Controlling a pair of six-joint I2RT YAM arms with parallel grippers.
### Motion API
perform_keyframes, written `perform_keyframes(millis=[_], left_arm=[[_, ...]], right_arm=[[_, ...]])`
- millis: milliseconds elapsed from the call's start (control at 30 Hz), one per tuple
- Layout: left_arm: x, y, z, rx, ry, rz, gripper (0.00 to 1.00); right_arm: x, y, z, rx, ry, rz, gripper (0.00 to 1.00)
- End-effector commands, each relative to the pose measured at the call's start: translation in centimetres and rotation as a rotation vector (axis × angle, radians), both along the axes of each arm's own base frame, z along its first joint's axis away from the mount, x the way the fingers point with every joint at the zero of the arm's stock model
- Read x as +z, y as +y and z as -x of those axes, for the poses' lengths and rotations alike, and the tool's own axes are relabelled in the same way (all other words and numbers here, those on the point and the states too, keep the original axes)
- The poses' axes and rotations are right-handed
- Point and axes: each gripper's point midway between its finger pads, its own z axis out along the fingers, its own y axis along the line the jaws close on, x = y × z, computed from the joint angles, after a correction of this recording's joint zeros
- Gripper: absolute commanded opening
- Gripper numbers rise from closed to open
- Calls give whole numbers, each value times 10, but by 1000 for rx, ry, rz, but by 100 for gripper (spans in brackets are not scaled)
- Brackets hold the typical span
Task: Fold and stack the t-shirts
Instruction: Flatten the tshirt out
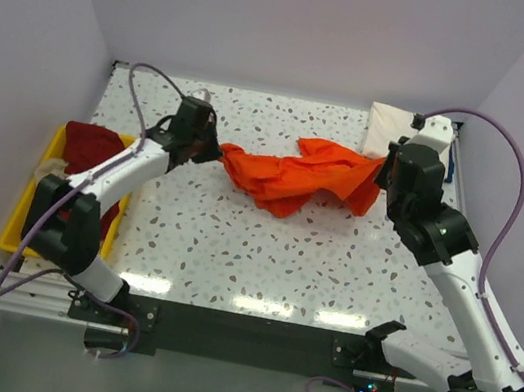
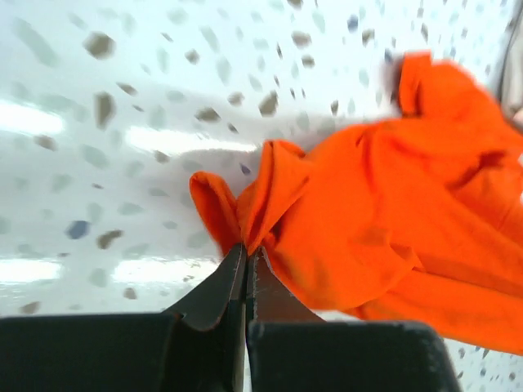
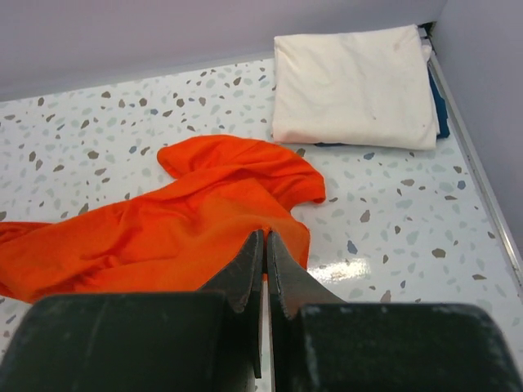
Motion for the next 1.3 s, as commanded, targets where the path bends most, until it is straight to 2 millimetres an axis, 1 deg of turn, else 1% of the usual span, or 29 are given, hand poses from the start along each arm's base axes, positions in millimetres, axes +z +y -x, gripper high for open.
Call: perform_keyframes(millis=[0,33,67,100,133,200,267,300,333,367,400,433,500,533,567,600,633,667,700,733,800,833,867,933,967,1033,1067,1167,1267], left_arm=[[57,50,-7,69,-128,-43,0],[62,57,-7,84,-138,-41,0],[69,63,-8,94,-152,-37,0],[76,77,-9,118,-163,-26,0],[78,82,-10,124,-165,-17,0],[79,91,-8,123,-150,16,0],[76,92,-3,114,-133,30,0],[79,91,1,106,-143,37,2],[80,90,3,100,-148,41,5],[74,90,8,95,-137,43,10],[76,91,12,101,-147,44,25],[69,92,16,104,-132,40,33],[63,93,21,102,-125,39,50],[52,94,25,103,-98,34,52],[47,94,28,101,-87,34,53],[41,93,30,100,-77,35,54],[30,94,35,100,-52,32,54],[25,93,37,99,-41,38,54],[19,92,39,95,-34,43,52],[5,90,47,89,-2,49,51],[-5,81,52,68,7,90,48],[-18,80,60,65,37,96,47],[-23,72,62,48,45,111,44],[-35,64,70,30,73,106,43],[-41,54,75,11,88,98,43],[-48,43,81,-13,99,87,43],[-52,33,85,-31,105,76,44],[-67,20,94,-53,138,67,44],[-83,20,97,-37,163,33,45]], right_arm=[[31,-14,-3,-56,-68,5,0],[39,-16,-4,-64,-82,-3,0],[39,-17,-6,-68,-74,1,0],[41,-19,-8,-75,-76,-1,0],[47,-20,-8,-76,-85,-5,0],[49,-22,-7,-84,-86,-1,0],[49,-28,-3,-99,-85,-2,0],[46,-28,-2,-98,-79,-1,0],[47,-30,1,-97,-82,-4,0],[45,-30,3,-95,-75,-5,0],[45,-31,6,-93,-79,-11,0],[43,-31,8,-89,-74,-12,0],[36,-31,10,-83,-56,-10,0],[28,-30,10,-80,-38,-6,0],[23,-27,10,-67,-26,-11,0],[18,-25,8,-63,-15,-12,0],[8,-23,7,-60,7,-5,0],[4,-22,5,-57,11,-9,0],[-5,-21,4,-57,30,1,0],[-11,-20,0,-58,45,10,0],[-16,-19,-7,-70,51,21,0],[-20,-17,-12,-71,67,28,0],[-23,-16,-16,-70,75,29,0],[-21,-10,-22,-50,70,13,0],[-25,-6,-27,-42,80,12,0],[-24,0,-31,-21,82,3,0],[-25,1,-33,-17,83,-1,0],[-28,3,-34,-15,86,-4,0],[-28,2,-33,-17,81,-7,0]])
